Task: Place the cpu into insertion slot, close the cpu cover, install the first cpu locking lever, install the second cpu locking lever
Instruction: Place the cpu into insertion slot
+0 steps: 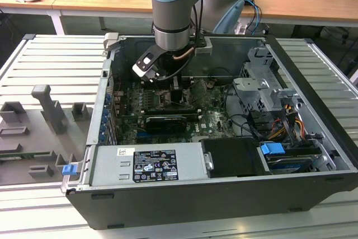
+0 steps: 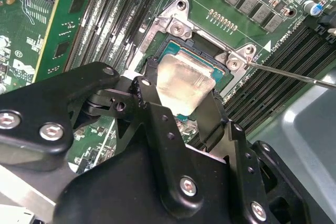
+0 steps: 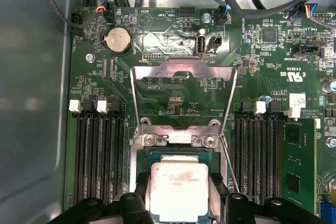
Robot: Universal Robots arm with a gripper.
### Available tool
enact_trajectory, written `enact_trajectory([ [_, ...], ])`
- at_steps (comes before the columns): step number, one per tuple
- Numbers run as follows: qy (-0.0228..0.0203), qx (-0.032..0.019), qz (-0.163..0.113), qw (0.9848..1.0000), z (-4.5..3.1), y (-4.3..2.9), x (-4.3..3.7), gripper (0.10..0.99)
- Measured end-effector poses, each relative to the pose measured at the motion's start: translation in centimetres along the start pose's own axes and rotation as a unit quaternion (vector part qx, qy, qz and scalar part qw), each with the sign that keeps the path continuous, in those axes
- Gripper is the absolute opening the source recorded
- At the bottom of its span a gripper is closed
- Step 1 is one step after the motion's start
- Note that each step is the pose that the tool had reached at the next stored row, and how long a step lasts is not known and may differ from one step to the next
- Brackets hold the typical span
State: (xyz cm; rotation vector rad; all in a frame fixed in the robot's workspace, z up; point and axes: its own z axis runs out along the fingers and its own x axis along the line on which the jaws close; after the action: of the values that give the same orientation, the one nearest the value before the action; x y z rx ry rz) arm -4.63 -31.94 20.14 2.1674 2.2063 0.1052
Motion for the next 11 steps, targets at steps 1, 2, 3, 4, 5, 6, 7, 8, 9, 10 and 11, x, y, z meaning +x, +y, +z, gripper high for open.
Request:
enact_trajectory([
  [1,0.0001,0.0,0.0,1.0,0.01,0.0,0.0,0.529],
  [2,0.0,0.0,0.0,1.0,0.01,0.0,0.0,0.529],
  [3,0.0,0.0,0.0,1.0,0.01,0.0,0.0,0.529],
  [4,0.0,0.0,0.0,1.0,0.02,0.0,0.0,0.541],
  [5,0.0,0.0,0.0,1.0,0.02,0.0,0.0,0.608],
  [6,0.0001,0.0,0.0,1.0,0.02,0.0,0.0,0.608],
  [7,0.0,0.0,0.0,1.0,0.02,0.0,0.0,0.608],
  [8,0.0001,0.0,0.0,1.0,0.02,0.0,0.0,0.608],
  [9,0.0001,0.0,0.0,1.0,-0.04,0.0,0.0,0.608],
  [10,0.0001,0.0,0.0,1.0,-0.12,0.01,0.0,0.608],
  [11,0.0,0.0,0.0,1.0,-0.25,0.02,0.0,0.608],
])
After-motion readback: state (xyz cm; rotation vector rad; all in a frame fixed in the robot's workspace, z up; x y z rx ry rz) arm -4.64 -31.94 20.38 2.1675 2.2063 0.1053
